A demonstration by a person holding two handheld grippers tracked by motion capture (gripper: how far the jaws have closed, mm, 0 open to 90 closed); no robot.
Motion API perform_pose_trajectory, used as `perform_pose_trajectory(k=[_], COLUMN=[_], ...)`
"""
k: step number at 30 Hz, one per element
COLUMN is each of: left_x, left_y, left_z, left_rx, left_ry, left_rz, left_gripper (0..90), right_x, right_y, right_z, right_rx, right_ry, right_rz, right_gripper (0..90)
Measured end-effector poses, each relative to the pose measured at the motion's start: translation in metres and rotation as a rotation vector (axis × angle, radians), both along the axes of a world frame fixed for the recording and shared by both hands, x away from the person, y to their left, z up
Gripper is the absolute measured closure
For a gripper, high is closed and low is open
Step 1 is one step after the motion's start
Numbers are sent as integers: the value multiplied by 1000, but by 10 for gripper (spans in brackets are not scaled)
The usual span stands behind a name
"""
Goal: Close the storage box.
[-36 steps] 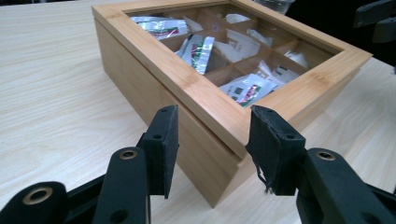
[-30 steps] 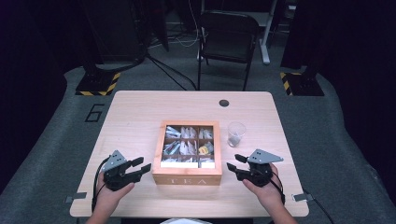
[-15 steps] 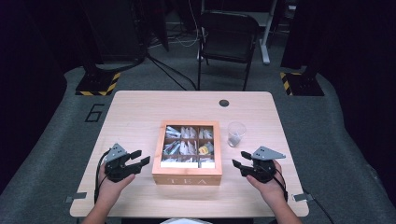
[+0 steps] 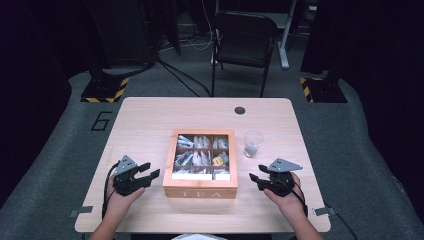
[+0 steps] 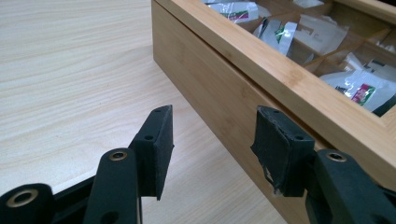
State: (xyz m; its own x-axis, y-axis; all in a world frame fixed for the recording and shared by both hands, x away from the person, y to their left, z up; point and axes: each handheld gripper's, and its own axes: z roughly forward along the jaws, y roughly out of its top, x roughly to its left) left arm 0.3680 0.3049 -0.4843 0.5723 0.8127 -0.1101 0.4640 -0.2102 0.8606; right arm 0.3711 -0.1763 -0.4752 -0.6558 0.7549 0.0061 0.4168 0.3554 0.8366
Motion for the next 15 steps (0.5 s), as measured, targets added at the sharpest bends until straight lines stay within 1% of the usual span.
perform_pose_trajectory(k=[2, 3, 4, 5, 6, 8, 10, 11, 12, 13, 14, 15], left_x=[0, 0, -1, -1, -1, 0, 0, 0, 1, 1, 1, 2], left_y=[-1, -1, -1, -1, -2, -2, -1, -1, -1, 1, 0, 2], left_z=[-1, -2, -3, -3, -4, -6, -7, -8, -8, -8, -9, -8], left_rx=[5, 13, 9, 18, 11, 13, 11, 10, 4, 8, -5, -6], left_ry=[-7, -7, -4, -2, -2, -4, 6, 4, 1, 8, -1, 7], left_rz=[1, -4, -3, -10, -6, -4, -7, -7, 1, -3, 14, 11], left_gripper=[468, 467, 466, 465, 464, 463, 460, 457, 454, 447, 440, 429], right_x=[-1, -1, -1, -1, 0, 0, 0, 0, 1, 1, 1, 1], right_y=[0, 0, 0, 0, 0, 0, 0, 0, 0, 0, -1, -1], right_z=[0, -1, -1, -1, -1, -2, -3, -4, -4, -4, -4, -4], right_rx=[-8, -9, -15, -13, -12, -4, -4, -3, -8, -4, -5, -3], right_ry=[2, 1, -4, -2, -1, 12, 20, 24, 21, 18, 18, 14], right_rz=[-1, 1, 8, 10, 11, 7, 15, 11, 13, 9, 11, 8], right_gripper=[478, 478, 478, 476, 475, 471, 467, 462, 458, 454, 449, 446])
